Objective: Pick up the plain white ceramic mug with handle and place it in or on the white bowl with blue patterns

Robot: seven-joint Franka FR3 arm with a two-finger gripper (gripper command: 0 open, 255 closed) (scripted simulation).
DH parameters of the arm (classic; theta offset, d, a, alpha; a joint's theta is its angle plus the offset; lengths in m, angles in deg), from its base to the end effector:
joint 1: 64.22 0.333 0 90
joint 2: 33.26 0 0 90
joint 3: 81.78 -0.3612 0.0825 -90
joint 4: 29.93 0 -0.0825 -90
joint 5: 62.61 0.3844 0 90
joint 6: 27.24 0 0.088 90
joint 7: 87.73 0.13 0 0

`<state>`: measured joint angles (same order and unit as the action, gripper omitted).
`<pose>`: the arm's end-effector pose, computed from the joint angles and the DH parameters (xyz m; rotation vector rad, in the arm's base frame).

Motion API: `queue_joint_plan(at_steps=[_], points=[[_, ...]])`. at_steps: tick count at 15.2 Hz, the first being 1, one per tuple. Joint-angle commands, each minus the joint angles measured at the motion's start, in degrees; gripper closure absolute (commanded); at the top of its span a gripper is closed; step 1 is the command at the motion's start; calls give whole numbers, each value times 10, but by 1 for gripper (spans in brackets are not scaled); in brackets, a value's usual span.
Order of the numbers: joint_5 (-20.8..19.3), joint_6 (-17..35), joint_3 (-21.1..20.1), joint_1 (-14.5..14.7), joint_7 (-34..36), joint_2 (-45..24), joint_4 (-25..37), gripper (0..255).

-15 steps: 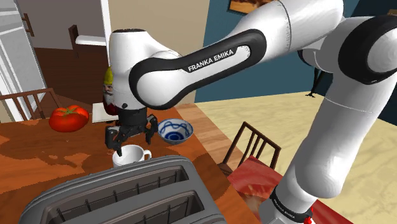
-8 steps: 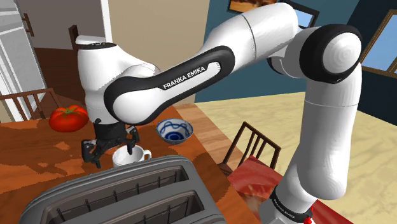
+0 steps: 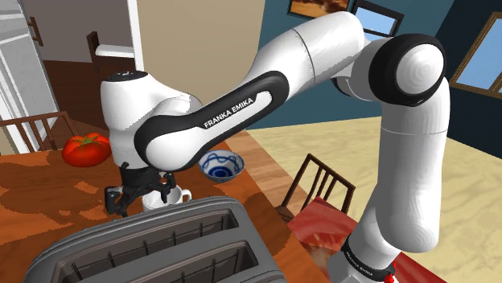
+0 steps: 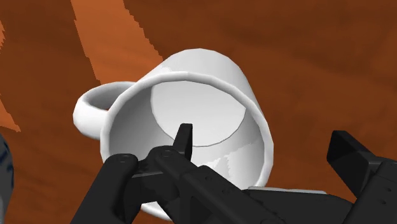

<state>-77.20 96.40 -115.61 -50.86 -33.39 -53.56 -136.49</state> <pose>0.4655 0.4395 0.3776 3.1402 -0.0219 0.0353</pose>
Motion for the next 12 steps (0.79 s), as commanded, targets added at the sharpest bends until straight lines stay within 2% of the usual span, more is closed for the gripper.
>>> queue_joint_plan(at_steps=[1,5,6,12], points=[[-1,1,0,0,0,-1,0,0],[-1,1,0,0,0,-1,0,0],[-1,1,0,0,0,-1,0,255],[-1,1,0,0,0,-1,0,255]])
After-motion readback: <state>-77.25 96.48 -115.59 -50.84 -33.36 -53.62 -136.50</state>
